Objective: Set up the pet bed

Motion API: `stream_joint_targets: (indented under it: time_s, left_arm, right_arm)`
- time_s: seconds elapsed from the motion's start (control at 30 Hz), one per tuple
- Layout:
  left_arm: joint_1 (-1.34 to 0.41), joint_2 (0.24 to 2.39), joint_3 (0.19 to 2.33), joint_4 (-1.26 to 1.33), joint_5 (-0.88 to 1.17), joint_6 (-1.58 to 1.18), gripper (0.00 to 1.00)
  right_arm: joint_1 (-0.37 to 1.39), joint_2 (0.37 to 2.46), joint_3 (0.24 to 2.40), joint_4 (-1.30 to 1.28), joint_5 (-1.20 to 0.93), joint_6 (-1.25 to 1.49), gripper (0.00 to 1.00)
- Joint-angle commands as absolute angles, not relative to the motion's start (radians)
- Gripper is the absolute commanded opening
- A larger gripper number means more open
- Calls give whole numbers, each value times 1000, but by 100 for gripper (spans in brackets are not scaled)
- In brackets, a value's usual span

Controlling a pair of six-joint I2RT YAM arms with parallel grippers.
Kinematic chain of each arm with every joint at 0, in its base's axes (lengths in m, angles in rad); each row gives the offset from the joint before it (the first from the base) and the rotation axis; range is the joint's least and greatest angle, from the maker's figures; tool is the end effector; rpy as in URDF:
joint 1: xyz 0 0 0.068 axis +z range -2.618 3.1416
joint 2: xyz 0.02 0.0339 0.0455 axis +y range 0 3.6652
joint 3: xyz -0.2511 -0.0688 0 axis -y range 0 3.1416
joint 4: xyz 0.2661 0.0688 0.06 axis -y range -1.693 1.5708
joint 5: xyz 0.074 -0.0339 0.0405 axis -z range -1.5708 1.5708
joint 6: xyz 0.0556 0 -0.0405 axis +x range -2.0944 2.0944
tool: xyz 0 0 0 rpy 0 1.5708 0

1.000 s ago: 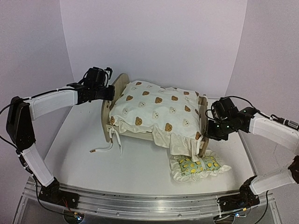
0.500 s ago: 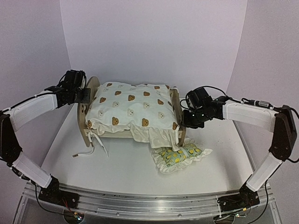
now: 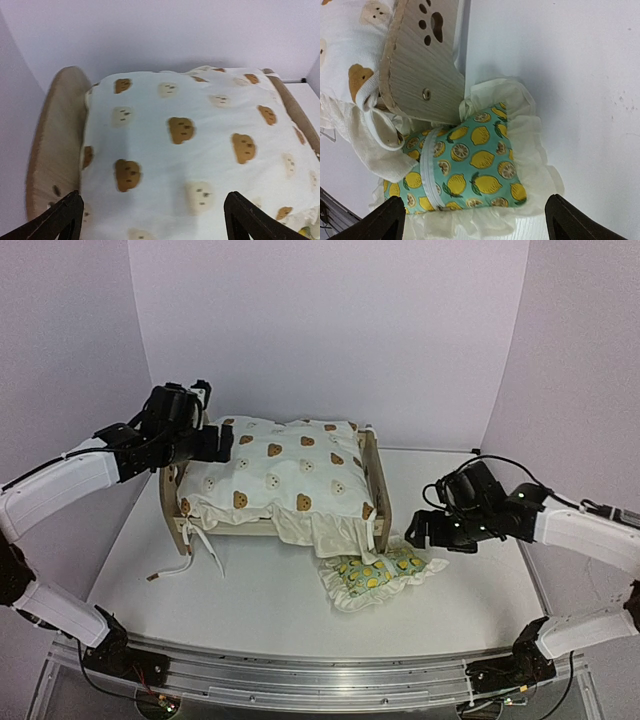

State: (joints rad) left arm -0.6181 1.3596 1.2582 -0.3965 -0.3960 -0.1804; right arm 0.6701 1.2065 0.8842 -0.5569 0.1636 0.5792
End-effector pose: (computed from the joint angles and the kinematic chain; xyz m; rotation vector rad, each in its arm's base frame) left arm 0.2962 -0.1843 0.3319 0.2027 2.0182 -0.0932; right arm 0.2283 0.1694 0.2215 -0.0393 2.4665 0.3555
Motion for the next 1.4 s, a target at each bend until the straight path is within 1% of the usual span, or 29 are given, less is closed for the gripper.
stream_joint_targets:
  time_s: [0.0, 0.2, 0.33, 0.53, 0.67, 0.73, 0.77, 0.8, 0.83, 0.9, 0.93, 1.0, 1.03, 1.13, 1.27, 1.33, 1.37]
  left_arm:
    - [-742, 1437, 1371, -401, -415, -199, 100]
    - [-870, 1529, 1419, -344, -347, -206, 98]
    - [-949, 1566, 1430, -295, -263, -174, 96]
    - [-1014, 1629, 1438, -286, -221, -162, 94]
    - [-1042, 1670, 1432, -238, -146, -158, 92]
    - [-1064, 1713, 1460, -230, -124, -145, 92]
    - [-1077, 1740, 1480, -229, -114, -136, 92]
    - [-1093, 1777, 1511, -232, -108, -128, 92]
    - [-1103, 1802, 1532, -230, -108, -125, 93]
    - [-1116, 1856, 1575, -222, -102, -131, 93]
    - [-1119, 1878, 1595, -217, -95, -140, 93]
    - [-1121, 1928, 1635, -200, -72, -169, 93]
    - [-1121, 1956, 1659, -191, -69, -176, 92]
    - [-1121, 2044, 1742, -196, -78, -190, 91]
    - [-1121, 2131, 1818, -188, -94, -193, 89]
    - [-1121, 2166, 1846, -179, -110, -192, 85]
    - [-1121, 2182, 1864, -184, -122, -192, 82]
  right_arm:
    - [675, 1069, 744, -576, 242, 718, 98]
    - [675, 991, 565, -420, 256, 850, 98]
    - [675, 1034, 521, -285, 222, 865, 98]
    - [675, 1095, 448, -48, 185, 888, 96]
    - [675, 1142, 438, 23, 210, 899, 94]
    - [675, 1183, 446, 38, 206, 902, 91]
    - [675, 1203, 446, 54, 203, 903, 88]
    - [675, 1224, 446, 76, 200, 902, 83]
    - [675, 1245, 443, 96, 194, 891, 73]
    - [675, 1267, 442, 126, 184, 867, 44]
    - [675, 1268, 443, 128, 181, 852, 33]
    - [675, 1252, 443, 127, 178, 828, 7]
    - [675, 1235, 443, 127, 175, 816, 0]
    - [675, 1163, 463, 65, 174, 760, 0]
    - [675, 1046, 545, -138, 195, 679, 0]
    - [675, 981, 572, -191, 196, 650, 0]
    - [675, 962, 584, -210, 189, 636, 0]
